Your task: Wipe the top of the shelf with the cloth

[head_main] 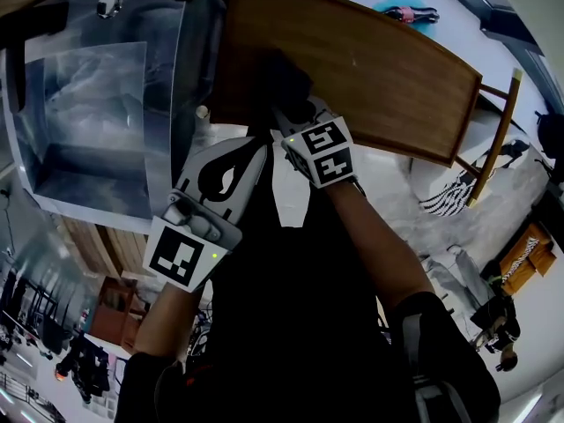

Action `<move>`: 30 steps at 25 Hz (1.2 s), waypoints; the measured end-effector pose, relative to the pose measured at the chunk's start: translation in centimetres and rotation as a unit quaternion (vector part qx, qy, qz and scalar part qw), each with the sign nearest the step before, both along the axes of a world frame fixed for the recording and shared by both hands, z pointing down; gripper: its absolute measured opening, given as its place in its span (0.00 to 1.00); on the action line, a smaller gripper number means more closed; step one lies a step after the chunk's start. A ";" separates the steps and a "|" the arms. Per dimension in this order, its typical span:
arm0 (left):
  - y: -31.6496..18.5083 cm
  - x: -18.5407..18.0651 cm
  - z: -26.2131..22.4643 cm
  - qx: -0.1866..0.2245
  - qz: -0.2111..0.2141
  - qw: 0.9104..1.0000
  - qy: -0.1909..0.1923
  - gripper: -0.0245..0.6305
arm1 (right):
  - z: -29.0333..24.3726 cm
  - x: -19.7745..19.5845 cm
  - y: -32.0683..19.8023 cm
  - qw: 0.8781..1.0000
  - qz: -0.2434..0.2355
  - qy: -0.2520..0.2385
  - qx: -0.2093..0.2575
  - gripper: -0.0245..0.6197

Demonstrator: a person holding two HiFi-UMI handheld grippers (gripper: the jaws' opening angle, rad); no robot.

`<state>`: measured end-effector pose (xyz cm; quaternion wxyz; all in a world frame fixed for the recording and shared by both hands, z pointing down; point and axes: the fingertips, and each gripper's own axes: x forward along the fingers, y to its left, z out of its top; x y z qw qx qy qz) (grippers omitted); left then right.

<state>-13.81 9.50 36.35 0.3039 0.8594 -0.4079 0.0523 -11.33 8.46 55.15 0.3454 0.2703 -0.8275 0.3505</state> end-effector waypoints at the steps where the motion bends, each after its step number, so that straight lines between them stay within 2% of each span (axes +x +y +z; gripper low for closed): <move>1: -0.1 0.4 0.0 0.001 0.002 1.000 0.000 0.07 | 0.0 0.4 0.0 1.000 0.003 0.000 0.000 0.12; 13: -0.8 5.9 -0.5 0.004 0.042 0.999 -0.004 0.07 | -0.1 6.2 -0.3 0.999 0.044 0.001 -0.004 0.12; 30: -1.7 15.1 -1.4 0.012 0.107 0.994 -0.007 0.07 | -0.1 16.8 -0.5 0.993 0.114 0.014 -0.004 0.12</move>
